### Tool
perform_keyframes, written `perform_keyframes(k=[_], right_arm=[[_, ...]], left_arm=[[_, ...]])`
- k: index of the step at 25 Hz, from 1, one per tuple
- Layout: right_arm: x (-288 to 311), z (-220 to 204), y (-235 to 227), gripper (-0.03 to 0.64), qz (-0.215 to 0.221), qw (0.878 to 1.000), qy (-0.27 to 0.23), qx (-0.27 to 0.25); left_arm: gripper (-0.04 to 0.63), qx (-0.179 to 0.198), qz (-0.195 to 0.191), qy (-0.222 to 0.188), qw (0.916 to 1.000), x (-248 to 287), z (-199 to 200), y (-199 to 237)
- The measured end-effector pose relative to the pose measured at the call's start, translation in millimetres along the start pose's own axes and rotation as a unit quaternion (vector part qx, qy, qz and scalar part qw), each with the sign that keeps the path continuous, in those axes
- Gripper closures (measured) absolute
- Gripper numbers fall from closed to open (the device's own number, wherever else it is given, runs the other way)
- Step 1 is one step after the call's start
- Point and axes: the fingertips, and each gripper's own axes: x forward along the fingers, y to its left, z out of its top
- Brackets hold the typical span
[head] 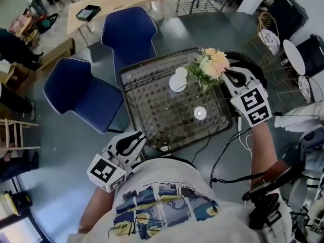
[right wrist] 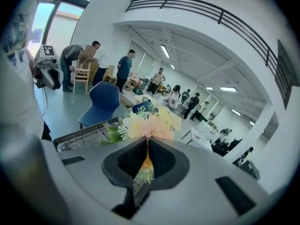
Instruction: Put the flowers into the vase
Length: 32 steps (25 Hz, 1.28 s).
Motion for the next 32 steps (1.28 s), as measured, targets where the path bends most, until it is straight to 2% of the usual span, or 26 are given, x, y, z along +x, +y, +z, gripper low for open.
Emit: perform_keyframes(k=[4,8,11,16,21,25,29,32], right_arm=[[7,33,-34,0.595,-0.030,0.998,-0.001,-0.061],[28,40,-54,0.595,-0.043,0.993,0.012,-0.111],[57,35,-51,0.595,-0.042,0.988,0.026,-0.143],[114,15,-16,0.594,-0.008,0.982,0.047,-0.185],[152,-1,28,0.594,0.038,0.980,0.045,-0.192],[168,-6,46,0.592,0.057,0.980,0.039,-0.184],[161,-5,53,0.584,0.052,0.983,0.036,-0.170],[144,3,54,0.571,0.036,0.986,0.038,-0.156]], left_arm=[[0.546,0.000,0.021,-0.005,0.9998,-12,-2,3],[0.546,-0.008,0.045,-0.008,0.9989,-18,-4,4],[0.546,-0.006,0.060,0.000,0.9982,-21,-9,8],[0.546,-0.018,0.085,0.004,0.9962,-27,-15,8],[0.546,-0.036,0.104,0.014,0.9938,-33,-18,8],[0.546,-0.029,0.116,0.025,0.9925,-34,-22,11],[0.546,-0.031,0.114,0.021,0.9928,-44,-23,11],[0.546,-0.017,0.104,0.011,0.9944,-57,-20,12]])
